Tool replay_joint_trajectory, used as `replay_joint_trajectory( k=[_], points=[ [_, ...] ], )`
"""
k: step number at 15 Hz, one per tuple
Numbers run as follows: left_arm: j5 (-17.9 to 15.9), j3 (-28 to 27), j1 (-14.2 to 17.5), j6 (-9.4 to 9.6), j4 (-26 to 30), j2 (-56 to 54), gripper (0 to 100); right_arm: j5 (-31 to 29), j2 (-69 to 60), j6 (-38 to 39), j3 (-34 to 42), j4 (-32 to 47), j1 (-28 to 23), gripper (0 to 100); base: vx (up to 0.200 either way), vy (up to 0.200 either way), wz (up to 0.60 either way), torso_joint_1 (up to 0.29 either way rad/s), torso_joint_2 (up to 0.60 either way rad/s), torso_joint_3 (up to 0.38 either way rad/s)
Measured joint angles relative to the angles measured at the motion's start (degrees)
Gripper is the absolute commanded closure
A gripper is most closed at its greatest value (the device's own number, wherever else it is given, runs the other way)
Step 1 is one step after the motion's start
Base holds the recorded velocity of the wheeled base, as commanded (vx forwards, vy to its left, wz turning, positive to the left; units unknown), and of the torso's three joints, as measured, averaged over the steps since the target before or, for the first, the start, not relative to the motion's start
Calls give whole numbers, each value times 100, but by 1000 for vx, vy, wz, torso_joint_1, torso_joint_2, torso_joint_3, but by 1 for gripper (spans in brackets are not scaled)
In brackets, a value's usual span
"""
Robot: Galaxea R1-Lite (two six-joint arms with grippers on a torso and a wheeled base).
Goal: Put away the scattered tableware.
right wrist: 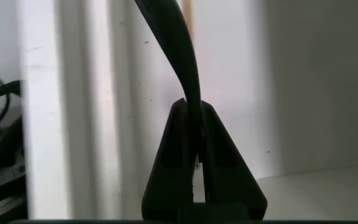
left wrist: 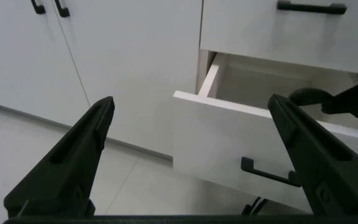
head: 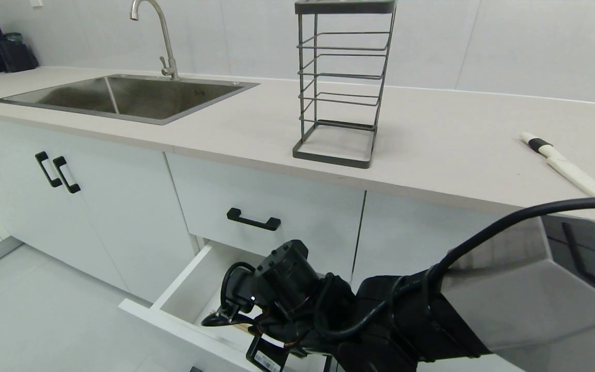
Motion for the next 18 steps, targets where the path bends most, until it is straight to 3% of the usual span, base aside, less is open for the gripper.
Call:
replay_joint_trajectory(
  k=[18],
  points=[
    [0, 0, 0, 2, 2, 0, 0, 161, 1008, -33, -962, 9, -406, 100, 0, 0, 0, -1, 15, 8]
  ],
)
